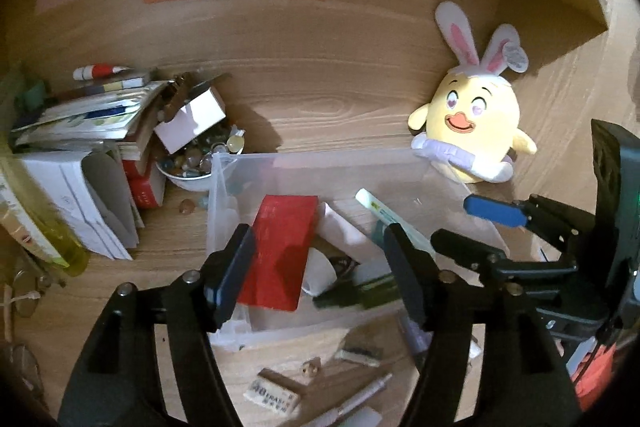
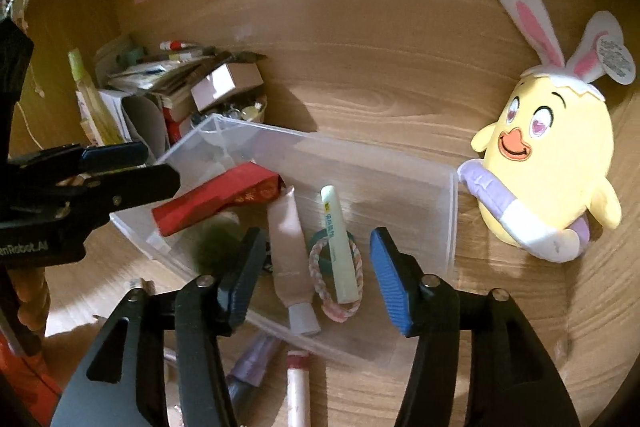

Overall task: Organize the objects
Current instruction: 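Open both grippers to drop the bottle and tube into the box, then grasp the beige eraser with the left gripper while the right grasps the white lipstick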

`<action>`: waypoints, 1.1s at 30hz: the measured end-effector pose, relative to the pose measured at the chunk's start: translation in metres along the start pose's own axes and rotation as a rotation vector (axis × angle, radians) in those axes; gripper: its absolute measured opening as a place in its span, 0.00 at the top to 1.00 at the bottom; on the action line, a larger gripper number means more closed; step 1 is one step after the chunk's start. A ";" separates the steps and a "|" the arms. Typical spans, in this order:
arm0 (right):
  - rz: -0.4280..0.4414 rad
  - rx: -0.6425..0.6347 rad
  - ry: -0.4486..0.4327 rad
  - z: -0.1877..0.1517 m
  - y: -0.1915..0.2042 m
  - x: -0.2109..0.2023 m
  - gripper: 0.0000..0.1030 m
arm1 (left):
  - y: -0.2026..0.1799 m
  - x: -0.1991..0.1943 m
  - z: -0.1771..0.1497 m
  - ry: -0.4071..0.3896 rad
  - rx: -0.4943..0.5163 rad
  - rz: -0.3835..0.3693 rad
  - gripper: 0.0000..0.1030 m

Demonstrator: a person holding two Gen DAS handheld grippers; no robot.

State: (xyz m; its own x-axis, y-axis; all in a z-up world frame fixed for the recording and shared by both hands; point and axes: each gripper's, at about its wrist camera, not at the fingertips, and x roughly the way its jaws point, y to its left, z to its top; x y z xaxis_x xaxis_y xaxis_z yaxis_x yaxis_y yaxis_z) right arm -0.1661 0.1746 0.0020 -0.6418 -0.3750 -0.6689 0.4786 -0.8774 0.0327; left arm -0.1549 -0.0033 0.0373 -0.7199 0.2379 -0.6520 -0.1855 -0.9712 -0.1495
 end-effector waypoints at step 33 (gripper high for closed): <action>-0.014 0.077 0.050 -0.076 -0.001 -0.032 0.32 | 0.033 -0.011 -0.096 0.150 -0.007 0.053 0.26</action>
State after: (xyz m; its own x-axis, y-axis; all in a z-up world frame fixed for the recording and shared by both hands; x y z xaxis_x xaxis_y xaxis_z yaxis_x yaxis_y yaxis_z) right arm -0.1004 0.2101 -0.0326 -0.6164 -0.3486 -0.7061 0.4207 -0.9037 0.0789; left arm -0.0890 -0.0398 -0.0313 -0.6204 0.1820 -0.7628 -0.1450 -0.9825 -0.1166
